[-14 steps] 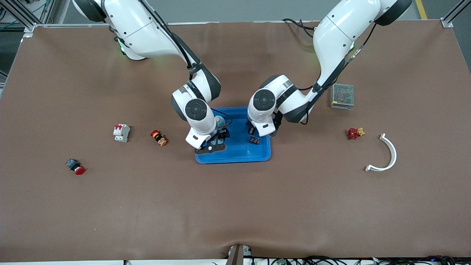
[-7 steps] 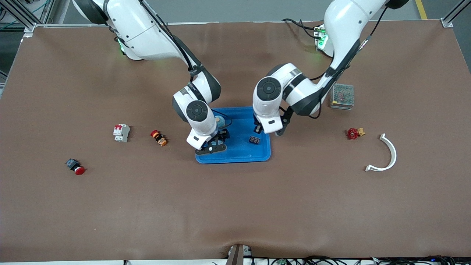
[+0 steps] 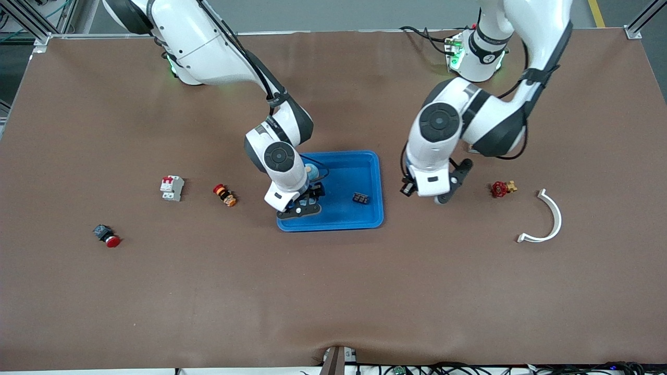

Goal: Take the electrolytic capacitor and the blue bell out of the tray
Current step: 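Lift the capacitor with the left gripper while the right gripper lifts the bell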

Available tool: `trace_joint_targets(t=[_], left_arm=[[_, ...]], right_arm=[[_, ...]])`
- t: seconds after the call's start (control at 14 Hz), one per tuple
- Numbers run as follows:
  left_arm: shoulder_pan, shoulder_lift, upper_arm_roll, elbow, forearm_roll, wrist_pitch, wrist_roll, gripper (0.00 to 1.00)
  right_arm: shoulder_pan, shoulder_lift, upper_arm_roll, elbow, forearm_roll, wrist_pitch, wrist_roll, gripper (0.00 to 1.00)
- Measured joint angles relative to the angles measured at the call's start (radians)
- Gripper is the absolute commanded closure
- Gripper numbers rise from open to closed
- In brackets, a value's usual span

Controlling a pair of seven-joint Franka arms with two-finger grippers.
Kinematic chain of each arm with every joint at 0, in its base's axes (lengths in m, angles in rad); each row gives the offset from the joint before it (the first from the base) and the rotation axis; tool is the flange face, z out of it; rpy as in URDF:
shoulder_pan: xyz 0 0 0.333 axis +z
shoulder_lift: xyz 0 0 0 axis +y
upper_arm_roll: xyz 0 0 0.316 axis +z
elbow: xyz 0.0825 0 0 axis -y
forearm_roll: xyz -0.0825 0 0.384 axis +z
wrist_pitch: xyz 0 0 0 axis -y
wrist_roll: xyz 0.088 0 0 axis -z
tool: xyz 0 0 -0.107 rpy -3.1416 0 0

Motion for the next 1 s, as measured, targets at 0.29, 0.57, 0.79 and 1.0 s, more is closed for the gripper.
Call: trace_joint_targets(t=[0.29, 0.57, 0.79, 1.0], left_arm=[[0.097, -0.063, -0.002, -0.03, -0.006, -0.064, 0.246, 1.0], [0.166, -0.097, -0.002, -0.087, -0.01, -0.071, 0.384, 1.0], [0.213, -0.099, -0.002, -0.119, -0.01, -0.073, 0.46, 1.0], [0.261, -0.105, -0.002, -0.133, -0.01, -0.073, 0.524, 1.0]], right_arm=[[0.0, 0.0, 0.0, 0.0, 0.0, 0.001, 0.0, 0.36], [0.0, 0.0, 0.0, 0.001, 0.0, 0.001, 0.0, 0.43], [0.0, 0.0, -0.004, 0.003, 0.0, 0.001, 0.001, 0.43], [-0.003, -0.006, -0.016, 0.023, 0.0, -0.039, 0.0, 0.43]])
